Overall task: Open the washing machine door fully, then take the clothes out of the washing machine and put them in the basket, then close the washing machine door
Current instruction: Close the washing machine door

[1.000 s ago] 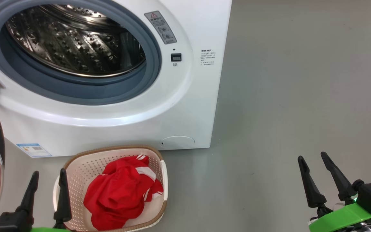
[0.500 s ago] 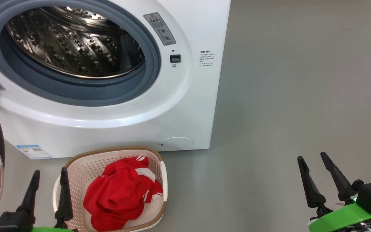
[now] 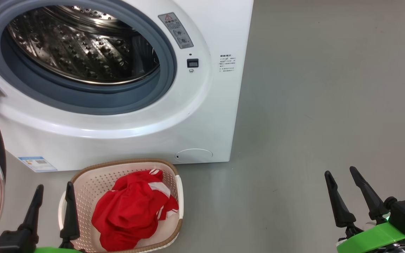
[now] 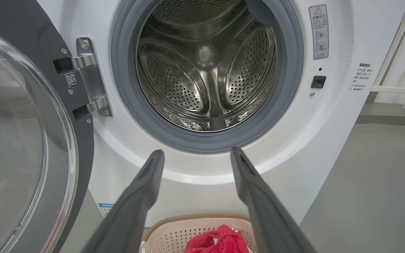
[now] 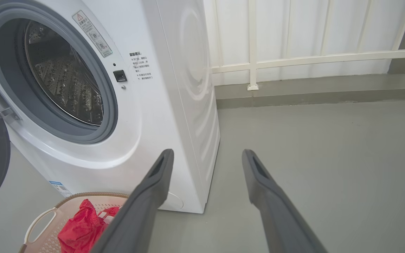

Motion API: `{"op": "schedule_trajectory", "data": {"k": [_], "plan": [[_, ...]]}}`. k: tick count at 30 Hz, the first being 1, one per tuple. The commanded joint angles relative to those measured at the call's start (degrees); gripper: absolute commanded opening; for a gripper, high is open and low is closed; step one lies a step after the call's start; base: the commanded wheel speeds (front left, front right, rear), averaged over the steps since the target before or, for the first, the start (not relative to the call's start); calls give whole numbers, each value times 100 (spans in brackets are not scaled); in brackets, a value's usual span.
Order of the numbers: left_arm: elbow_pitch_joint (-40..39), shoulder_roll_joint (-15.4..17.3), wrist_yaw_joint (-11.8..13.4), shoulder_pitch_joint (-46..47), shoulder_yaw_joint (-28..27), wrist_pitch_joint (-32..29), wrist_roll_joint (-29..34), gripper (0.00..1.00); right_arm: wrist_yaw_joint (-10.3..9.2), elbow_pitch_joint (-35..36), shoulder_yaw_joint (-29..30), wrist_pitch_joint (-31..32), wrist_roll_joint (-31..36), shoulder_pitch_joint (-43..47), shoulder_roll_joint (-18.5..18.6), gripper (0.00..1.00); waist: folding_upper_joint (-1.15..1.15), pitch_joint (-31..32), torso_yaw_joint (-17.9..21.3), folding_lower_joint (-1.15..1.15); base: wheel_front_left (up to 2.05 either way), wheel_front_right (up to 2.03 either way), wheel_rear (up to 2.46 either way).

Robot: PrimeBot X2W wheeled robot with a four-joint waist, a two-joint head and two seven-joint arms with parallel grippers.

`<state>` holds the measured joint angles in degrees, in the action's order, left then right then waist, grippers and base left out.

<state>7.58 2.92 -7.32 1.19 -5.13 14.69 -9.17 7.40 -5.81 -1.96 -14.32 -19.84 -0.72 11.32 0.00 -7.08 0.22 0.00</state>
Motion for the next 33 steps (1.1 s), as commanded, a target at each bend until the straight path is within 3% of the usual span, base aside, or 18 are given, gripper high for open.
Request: {"op": "schedule_trajectory", "data": {"k": [1,24,33], "plan": [[-171,54,-16,30,-176,31,17,100,9,159,-127,-68,-25,14,80,100,0,-8,-2,0,0,0,0],[-231,32,-16,31,-164,31,22,100,9,187,-131,-68,-11,20,77,100,0,-51,-39,0,-3,3,0],[-235,36,-16,51,-159,31,17,100,9,193,-124,-68,-8,3,71,100,0,-104,-54,0,-96,96,0]]}}
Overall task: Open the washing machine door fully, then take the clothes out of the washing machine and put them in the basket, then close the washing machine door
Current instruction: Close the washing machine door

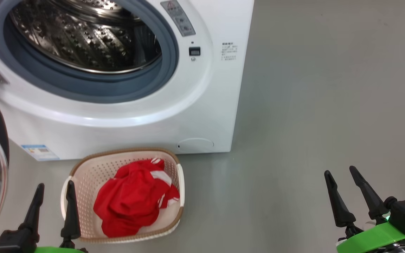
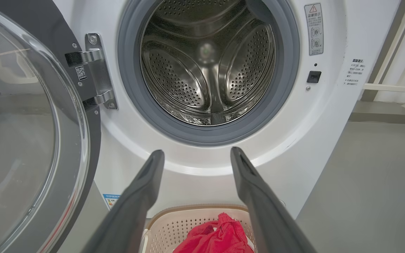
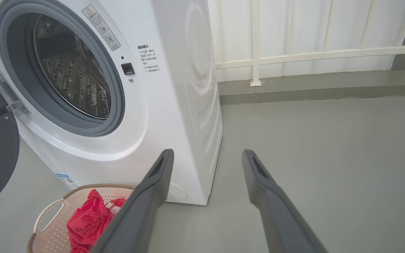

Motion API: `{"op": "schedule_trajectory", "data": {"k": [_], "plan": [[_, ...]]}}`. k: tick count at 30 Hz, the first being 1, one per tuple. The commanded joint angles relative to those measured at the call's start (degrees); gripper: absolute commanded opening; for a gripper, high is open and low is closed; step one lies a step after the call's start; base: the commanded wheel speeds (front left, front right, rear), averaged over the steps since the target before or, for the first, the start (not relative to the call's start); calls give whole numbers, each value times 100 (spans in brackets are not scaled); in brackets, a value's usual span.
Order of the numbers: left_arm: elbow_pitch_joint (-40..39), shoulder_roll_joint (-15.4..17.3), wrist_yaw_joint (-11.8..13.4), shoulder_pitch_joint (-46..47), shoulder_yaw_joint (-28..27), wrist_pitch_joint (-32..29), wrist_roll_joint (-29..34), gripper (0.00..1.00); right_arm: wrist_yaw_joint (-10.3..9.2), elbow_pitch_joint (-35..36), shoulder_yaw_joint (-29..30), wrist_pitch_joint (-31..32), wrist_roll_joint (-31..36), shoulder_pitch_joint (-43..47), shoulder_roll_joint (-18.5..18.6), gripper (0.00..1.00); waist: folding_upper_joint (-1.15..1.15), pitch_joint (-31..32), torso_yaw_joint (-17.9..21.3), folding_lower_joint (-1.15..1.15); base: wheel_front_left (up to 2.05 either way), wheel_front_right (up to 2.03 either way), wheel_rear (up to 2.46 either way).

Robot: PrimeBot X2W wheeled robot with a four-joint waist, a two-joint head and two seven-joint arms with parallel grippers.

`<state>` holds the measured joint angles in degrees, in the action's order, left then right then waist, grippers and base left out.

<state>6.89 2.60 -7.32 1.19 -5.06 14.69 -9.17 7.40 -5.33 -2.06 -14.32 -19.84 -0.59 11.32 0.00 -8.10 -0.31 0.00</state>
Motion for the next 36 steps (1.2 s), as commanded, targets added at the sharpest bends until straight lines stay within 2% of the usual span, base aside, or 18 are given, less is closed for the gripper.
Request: {"op": "schedule_trajectory", "data": {"k": [1,11,36], "plan": [[-168,68,-16,55,-165,31,16,100,9,146,-113,-68,-9,-13,71,100,0,-9,-3,0,-125,125,0],[-122,68,-16,57,-161,31,-20,100,9,135,-115,-68,-19,-26,86,100,0,-15,-28,0,-89,89,0],[-116,50,-16,32,-118,31,-85,100,9,121,-171,-68,-9,-5,134,100,0,75,-146,0,-1,1,0]]}}
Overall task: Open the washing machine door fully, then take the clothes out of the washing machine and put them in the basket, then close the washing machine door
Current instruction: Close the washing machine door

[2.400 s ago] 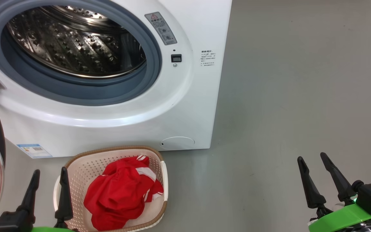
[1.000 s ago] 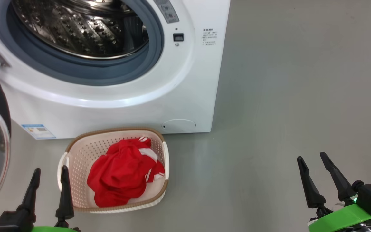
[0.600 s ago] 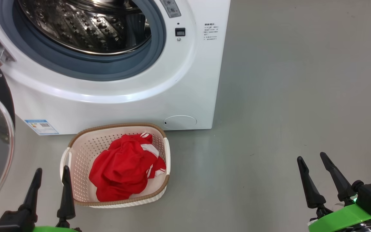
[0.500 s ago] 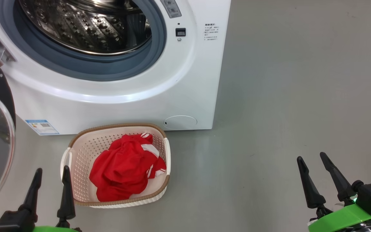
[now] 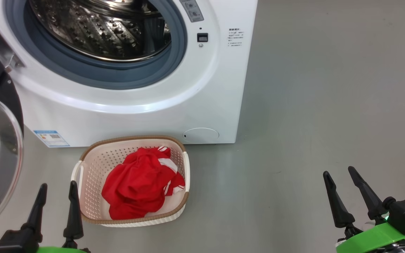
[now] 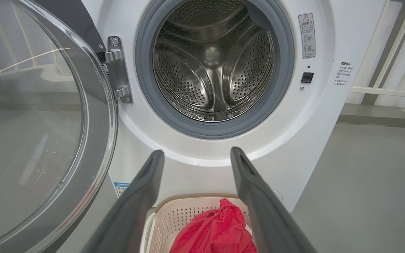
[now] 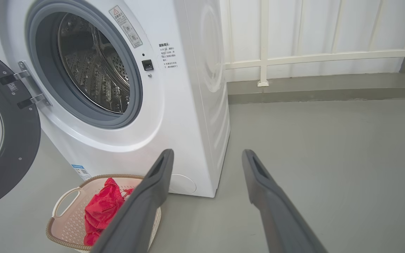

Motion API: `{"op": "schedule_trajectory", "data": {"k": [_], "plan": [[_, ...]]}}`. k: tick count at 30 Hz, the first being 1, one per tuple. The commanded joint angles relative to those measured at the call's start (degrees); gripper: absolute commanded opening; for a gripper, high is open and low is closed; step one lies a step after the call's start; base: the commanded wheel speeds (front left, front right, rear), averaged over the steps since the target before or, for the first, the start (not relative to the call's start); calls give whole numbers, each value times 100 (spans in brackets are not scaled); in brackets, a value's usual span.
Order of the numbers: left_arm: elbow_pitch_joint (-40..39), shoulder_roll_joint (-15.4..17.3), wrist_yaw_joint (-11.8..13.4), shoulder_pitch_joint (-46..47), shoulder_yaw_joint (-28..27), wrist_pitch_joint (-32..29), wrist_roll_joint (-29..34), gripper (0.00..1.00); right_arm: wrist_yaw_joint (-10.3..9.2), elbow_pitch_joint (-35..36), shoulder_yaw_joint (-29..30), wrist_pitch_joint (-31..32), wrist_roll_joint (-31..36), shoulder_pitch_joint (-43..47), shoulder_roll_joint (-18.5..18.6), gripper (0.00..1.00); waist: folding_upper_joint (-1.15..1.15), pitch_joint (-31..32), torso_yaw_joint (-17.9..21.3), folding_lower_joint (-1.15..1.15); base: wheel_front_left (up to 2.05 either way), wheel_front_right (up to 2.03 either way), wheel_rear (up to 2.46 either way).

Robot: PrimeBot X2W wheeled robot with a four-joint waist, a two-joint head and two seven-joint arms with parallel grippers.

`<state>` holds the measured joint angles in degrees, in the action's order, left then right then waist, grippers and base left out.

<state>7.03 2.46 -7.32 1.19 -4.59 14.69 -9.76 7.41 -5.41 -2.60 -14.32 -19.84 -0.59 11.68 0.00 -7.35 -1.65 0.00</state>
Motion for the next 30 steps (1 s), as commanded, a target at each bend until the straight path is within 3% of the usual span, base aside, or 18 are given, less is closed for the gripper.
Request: {"op": "schedule_trajectory", "data": {"k": [1,13,30], "plan": [[-131,62,-16,31,-161,31,-30,100,8,130,-121,-68,-7,-6,100,100,0,0,-27,0,0,0,0],[-114,45,-16,15,-204,31,-185,100,8,116,-324,-68,-8,-157,197,100,0,-31,-344,0,0,0,0],[-58,43,155,-91,-77,31,-585,100,8,-32,-860,-68,-42,-501,376,100,0,-7,-1175,0,0,0,0]]}}
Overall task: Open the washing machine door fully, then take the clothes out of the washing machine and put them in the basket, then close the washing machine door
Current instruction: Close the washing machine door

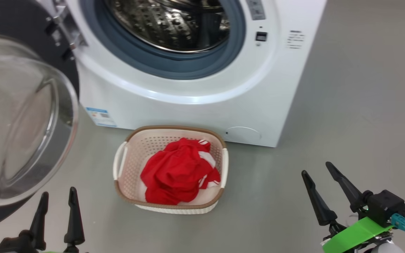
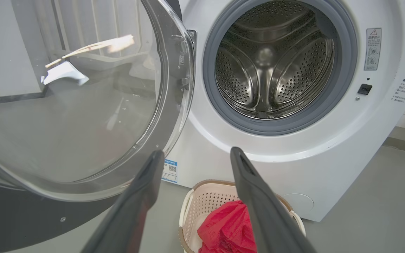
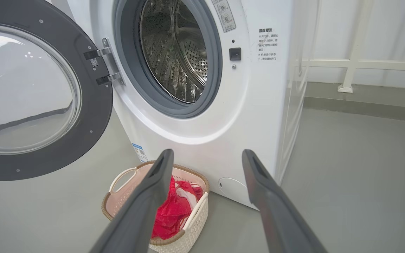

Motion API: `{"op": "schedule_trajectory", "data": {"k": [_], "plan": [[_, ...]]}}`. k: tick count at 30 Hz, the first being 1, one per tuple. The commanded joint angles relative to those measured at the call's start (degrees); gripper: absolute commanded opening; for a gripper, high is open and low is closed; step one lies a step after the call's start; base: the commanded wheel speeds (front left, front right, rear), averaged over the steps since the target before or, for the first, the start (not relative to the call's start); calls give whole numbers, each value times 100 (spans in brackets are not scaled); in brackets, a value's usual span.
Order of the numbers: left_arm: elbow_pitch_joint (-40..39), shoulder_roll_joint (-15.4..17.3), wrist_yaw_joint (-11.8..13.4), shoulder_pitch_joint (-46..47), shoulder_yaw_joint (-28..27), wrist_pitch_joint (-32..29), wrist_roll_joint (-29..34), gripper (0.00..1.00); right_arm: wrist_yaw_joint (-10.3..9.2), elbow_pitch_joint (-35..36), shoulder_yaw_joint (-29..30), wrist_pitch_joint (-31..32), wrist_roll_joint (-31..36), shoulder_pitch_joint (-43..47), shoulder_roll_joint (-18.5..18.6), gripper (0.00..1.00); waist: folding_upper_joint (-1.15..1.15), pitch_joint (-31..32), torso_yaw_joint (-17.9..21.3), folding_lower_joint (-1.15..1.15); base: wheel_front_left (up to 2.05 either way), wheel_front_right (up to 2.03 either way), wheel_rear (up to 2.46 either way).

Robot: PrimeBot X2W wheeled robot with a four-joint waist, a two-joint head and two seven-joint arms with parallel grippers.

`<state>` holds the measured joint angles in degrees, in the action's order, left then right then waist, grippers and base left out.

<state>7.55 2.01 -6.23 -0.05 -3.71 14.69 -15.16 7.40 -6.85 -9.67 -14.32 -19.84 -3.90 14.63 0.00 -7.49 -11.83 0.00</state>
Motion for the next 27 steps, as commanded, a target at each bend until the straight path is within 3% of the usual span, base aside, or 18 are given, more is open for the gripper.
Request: {"op": "schedule_trajectory", "data": {"k": [1,27], "plan": [[-109,88,63,24,-151,31,-60,100,9,104,-188,-68,-47,-189,95,100,0,8,-212,0,0,0,0],[-6,87,395,-278,54,31,-431,100,9,-205,-1048,-68,-205,-609,179,100,0,204,-1504,0,0,0,0]]}}
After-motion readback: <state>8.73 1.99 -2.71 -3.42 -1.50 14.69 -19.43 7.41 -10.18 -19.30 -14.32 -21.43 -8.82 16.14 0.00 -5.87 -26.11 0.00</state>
